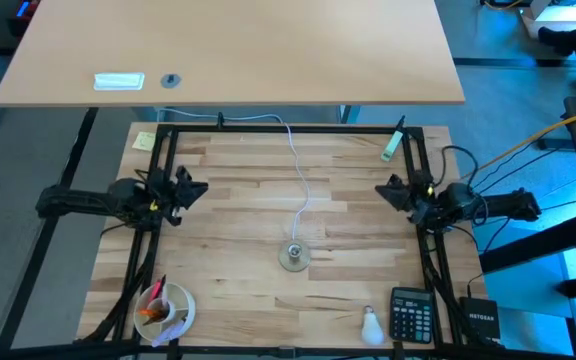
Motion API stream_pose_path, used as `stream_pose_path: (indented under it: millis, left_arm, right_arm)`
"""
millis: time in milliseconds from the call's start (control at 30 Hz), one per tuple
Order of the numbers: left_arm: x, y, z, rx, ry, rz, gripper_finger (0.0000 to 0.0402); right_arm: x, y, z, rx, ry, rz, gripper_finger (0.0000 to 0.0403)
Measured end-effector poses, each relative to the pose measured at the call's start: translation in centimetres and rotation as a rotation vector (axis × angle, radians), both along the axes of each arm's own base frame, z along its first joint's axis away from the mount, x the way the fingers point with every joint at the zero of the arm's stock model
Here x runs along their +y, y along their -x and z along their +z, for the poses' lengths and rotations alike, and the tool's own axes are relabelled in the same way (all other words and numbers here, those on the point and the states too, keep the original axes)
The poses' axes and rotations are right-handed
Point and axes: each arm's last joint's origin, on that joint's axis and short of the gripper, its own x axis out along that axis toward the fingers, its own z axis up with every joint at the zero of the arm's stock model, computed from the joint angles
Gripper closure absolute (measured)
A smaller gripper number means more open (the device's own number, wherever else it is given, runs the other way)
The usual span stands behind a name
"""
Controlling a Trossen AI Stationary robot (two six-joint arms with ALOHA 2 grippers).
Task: Screw lightbulb
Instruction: Insert the white lightbulb into the silver lamp
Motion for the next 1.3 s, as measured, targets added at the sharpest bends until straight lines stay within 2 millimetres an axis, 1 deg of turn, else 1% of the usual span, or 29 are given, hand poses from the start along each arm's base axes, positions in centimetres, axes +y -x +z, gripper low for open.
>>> stream_pose_path:
  millis: [67,133,233,333,400,500,600,667,767,833,900,1000,1067,1167,1233,1300]
  left_arm:
    - [-0.2,-0.5,0.7,0.035,-0.034,-0.008,0.0361]
    - [-0.4,-1.4,1.5,0.088,-0.070,-0.030,0.0361]
    - [-0.9,-3.0,2.7,0.174,-0.130,-0.050,0.0361]
    - [-1.5,-4.8,4.2,0.234,-0.203,-0.068,0.0361]
    - [-2.1,-6.1,5.1,0.269,-0.262,-0.082,0.0361]
    - [-3.0,-7.8,5.7,0.331,-0.337,-0.112,0.0361]
    - [-3.9,-9.0,5.6,0.391,-0.364,-0.152,0.0361]
    - [-4.5,-9.5,5.3,0.415,-0.368,-0.178,0.0361]
    - [-5.2,-10.1,4.9,0.440,-0.370,-0.212,0.0361]
    - [-5.7,-10.3,4.5,0.457,-0.376,-0.230,0.0361]
    - [-6.1,-10.6,4.3,0.458,-0.378,-0.245,0.0361]
    - [-6.6,-11.0,4.0,0.457,-0.364,-0.264,0.0361]
    - [-6.9,-11.2,3.7,0.463,-0.363,-0.277,0.0361]
    - [-7.6,-11.7,3.3,0.482,-0.364,-0.299,0.0361]
    - [-8.1,-12.0,3.1,0.497,-0.355,-0.315,0.0361]
    - [-8.6,-12.6,3.1,0.507,-0.357,-0.331,0.0361]
  right_arm:
    - [0.3,-0.6,1.2,0.043,0.037,0.018,0.0365]
    - [0.7,-1.6,2.9,0.086,0.080,0.040,0.0365]
    - [1.8,-4.1,5.0,0.232,0.166,0.084,0.0365]
    - [3.2,-6.6,7.7,0.400,0.218,0.157,0.0365]
    - [4.4,-8.1,9.6,0.514,0.247,0.207,0.0365]
    - [6.7,-10.0,11.4,0.704,0.297,0.285,0.0365]
    - [9.1,-11.3,13.0,0.826,0.308,0.328,0.0365]
    - [10.9,-12.0,13.5,0.894,0.310,0.364,0.0365]
    - [13.3,-13.1,13.3,0.966,0.300,0.432,0.0365]
    - [14.7,-13.6,12.6,1.007,0.297,0.483,0.0365]
    - [15.7,-14.1,11.5,1.055,0.299,0.522,0.0365]
    - [16.4,-14.8,9.4,1.181,0.323,0.552,0.0357]
    - [16.9,-14.7,7.9,1.288,0.359,0.565,0.0338]
    - [17.8,-14.3,5.7,1.427,0.439,0.574,0.0297]
    - [18.6,-13.9,4.5,1.499,0.527,0.594,0.0266]
    - [19.5,-13.6,3.3,1.528,0.632,0.608,0.0237]
